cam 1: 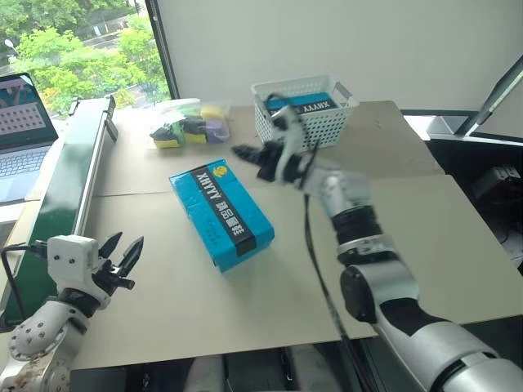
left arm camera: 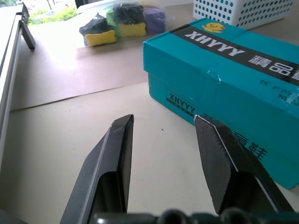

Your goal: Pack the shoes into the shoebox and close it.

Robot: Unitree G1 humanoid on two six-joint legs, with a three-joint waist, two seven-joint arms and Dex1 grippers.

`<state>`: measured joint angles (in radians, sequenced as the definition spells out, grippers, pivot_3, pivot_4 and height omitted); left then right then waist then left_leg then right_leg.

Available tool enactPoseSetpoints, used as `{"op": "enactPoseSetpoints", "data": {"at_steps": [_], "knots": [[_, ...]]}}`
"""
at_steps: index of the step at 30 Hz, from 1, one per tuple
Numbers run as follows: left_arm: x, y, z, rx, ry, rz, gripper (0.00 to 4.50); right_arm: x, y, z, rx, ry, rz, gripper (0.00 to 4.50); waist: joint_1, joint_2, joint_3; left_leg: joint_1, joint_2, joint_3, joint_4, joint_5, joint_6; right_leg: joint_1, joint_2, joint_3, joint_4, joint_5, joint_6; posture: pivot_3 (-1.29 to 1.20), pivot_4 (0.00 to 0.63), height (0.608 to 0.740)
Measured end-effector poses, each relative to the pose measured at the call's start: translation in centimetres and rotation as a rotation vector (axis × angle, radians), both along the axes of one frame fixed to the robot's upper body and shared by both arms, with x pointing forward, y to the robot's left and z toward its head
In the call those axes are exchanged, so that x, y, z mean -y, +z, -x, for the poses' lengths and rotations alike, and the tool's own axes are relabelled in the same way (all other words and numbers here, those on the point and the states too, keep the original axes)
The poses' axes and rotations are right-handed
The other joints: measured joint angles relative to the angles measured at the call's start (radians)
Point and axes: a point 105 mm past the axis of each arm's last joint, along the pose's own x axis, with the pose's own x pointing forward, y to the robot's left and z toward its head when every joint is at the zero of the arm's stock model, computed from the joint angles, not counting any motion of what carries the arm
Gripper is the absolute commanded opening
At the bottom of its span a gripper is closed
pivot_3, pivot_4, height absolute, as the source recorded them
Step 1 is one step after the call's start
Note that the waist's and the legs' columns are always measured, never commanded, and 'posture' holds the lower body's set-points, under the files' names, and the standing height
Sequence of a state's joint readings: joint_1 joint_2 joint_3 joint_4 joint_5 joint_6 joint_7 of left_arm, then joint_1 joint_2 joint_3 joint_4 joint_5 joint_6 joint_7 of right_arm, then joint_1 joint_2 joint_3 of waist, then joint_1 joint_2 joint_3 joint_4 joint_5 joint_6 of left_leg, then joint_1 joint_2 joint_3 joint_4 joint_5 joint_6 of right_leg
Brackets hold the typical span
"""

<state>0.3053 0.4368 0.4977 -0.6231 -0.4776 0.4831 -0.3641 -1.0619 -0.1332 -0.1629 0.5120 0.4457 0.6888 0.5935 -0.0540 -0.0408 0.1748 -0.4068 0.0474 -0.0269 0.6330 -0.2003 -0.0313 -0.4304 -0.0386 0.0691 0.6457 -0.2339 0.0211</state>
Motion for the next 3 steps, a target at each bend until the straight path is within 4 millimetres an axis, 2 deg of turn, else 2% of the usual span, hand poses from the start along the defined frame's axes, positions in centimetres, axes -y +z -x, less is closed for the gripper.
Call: {"op": "enactPoseSetpoints", "data": {"at_steps": [2, 3], "knots": [[0.1, 0.2, -0.2, 0.019, 0.017, 0.021, 2.22, 2.2, -1.6, -0.4, -0.031, -0.088, 0.051, 0.02, -0.005, 0.000, 0.000, 0.001, 0.000, 0.000, 0.000, 0.000, 0.000, 0.000, 0.000, 0.001, 0.001, 0.000, 0.000, 0.00, 0.150, 0.730], [0.1, 0.2, -0.3, 0.025, 0.021, 0.025, 2.22, 2.7, -2.7, -0.5, -0.058, -0.111, 0.073, 0.02, -0.009, 0.000, 0.000, 0.001, 0.000, 0.001, 0.000, 0.000, 0.000, 0.000, 0.001, 0.001, 0.001, 0.000, 0.000, 0.00, 0.150, 0.730]]}}
